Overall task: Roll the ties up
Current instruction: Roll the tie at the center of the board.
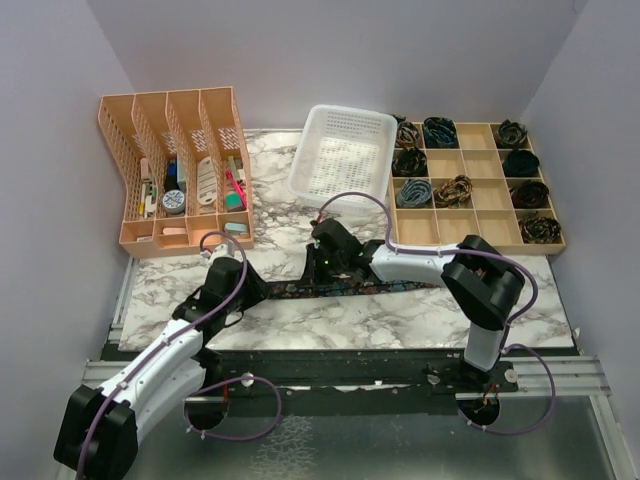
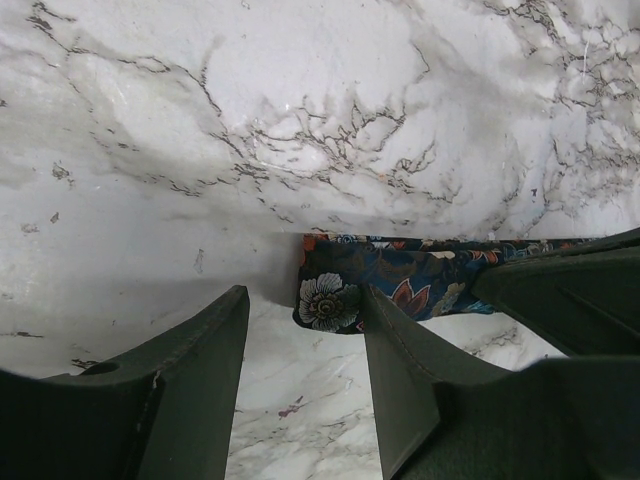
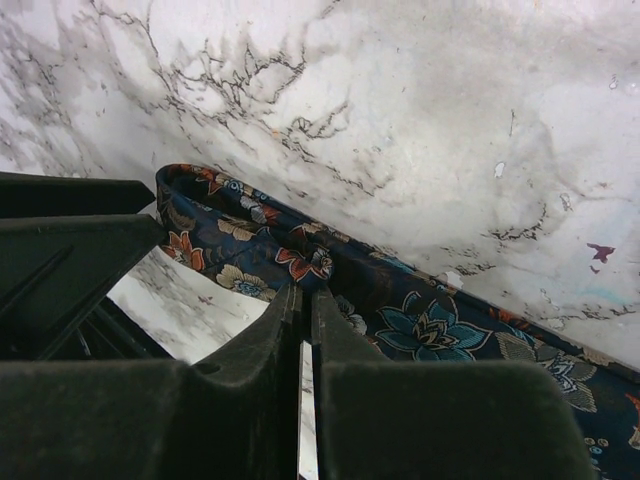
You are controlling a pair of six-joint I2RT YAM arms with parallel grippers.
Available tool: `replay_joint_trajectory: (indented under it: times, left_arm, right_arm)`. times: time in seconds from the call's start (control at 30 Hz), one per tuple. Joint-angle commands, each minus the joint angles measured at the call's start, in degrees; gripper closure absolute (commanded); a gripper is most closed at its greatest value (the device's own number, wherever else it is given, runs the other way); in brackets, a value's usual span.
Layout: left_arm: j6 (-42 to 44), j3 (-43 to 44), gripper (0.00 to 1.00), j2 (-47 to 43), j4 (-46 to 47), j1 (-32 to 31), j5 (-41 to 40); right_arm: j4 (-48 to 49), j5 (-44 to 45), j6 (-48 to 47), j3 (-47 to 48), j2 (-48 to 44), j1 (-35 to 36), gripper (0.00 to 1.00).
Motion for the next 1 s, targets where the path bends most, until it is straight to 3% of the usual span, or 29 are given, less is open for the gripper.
replay_joint_trajectory:
  times: [0.0,0.27,0.37,0.6,0.67,0.7,0.97]
  left_arm:
    - [1.4,0.8,0.49,0.7,1.0,0.2,1.7]
    - [1.0,2.4,0.46,-0.3,-0.4,0.2,0.8]
    - [0.8,3.3,0.45,-1.2,-1.4,0.2,0.3]
    - [-0.3,5.0,0.33,-3.4,-4.5,0.2,-1.7]
    - [-0.5,5.4,0.32,-4.0,-5.6,0.2,-2.4]
    - [-0.5,5.5,0.32,-4.2,-6.4,0.2,-2.8]
    - [-3.0,5.9,0.31,-5.3,-10.0,0.2,-7.2]
  right_arm:
    - [0.5,3.6,-2.4,0.1,0.4,0.4,0.86]
    - [1.1,5.4,-14.5,-1.7,-6.8,0.4,0.49]
    - [2.4,3.2,-24.8,-1.3,-8.2,0.4,0.44]
    - [16.6,-18.0,-57.4,-7.7,-7.1,0.4,0.28]
    - [15.6,-22.2,-65.7,-8.1,-5.3,0.5,0.07]
    - [12.7,-23.8,-70.2,-7.2,-4.2,0.7,0.03]
    - [12.0,-23.4,-80.4,-4.0,0.6,1.0,0.01]
